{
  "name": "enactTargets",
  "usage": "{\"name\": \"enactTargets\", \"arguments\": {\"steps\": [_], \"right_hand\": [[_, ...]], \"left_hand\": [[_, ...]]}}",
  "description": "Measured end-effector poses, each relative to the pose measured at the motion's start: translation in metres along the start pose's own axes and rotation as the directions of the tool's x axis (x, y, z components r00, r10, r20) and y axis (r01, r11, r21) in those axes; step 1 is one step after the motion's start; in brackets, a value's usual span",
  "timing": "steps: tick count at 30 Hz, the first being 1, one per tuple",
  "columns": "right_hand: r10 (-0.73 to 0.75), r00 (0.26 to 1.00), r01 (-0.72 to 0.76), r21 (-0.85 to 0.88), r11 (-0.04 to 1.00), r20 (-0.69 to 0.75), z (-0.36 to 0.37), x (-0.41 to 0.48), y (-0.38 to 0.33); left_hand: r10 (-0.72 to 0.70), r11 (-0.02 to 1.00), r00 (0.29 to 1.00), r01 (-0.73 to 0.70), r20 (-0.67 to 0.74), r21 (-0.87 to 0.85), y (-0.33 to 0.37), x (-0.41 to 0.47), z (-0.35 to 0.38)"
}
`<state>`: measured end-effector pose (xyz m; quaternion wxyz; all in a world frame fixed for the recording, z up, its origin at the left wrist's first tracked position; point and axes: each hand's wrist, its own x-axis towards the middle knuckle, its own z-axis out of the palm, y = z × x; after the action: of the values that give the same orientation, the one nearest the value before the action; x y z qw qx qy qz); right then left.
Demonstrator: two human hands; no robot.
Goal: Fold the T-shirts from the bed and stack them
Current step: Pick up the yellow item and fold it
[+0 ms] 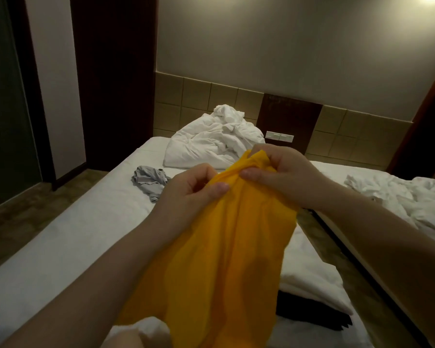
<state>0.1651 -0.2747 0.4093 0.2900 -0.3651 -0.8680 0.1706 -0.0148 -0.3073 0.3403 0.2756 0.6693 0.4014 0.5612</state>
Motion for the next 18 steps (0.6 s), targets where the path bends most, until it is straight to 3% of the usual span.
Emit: {"name": "enactTargets", "arguments": {"steps": [2,6,10,18], "right_hand": [[-0.072,0.996,0.066,-0.094,0.993,-0.057,0.002,0.001,-0.001],[-0.097,0.985,0.072,-0.18,0.981,-0.139,0.005,0.008,-0.003],[-0.093,0.975,0.048,-0.218,0.975,-0.204,0.004,0.016,0.0],[-0.145,0.964,0.05,-0.386,0.921,-0.222,0.003,0.015,0.008]], "left_hand": [[-0.041,0.998,0.999,0.041,-0.004,0.037,-0.002,0.001,-0.003],[0.013,0.988,0.996,0.0,-0.086,0.155,-0.004,0.004,-0.008],[0.012,0.973,1.0,-0.013,0.003,0.232,-0.013,-0.001,-0.006],[-0.174,0.98,0.985,0.174,-0.007,0.099,-0.027,-0.023,0.006]]}}
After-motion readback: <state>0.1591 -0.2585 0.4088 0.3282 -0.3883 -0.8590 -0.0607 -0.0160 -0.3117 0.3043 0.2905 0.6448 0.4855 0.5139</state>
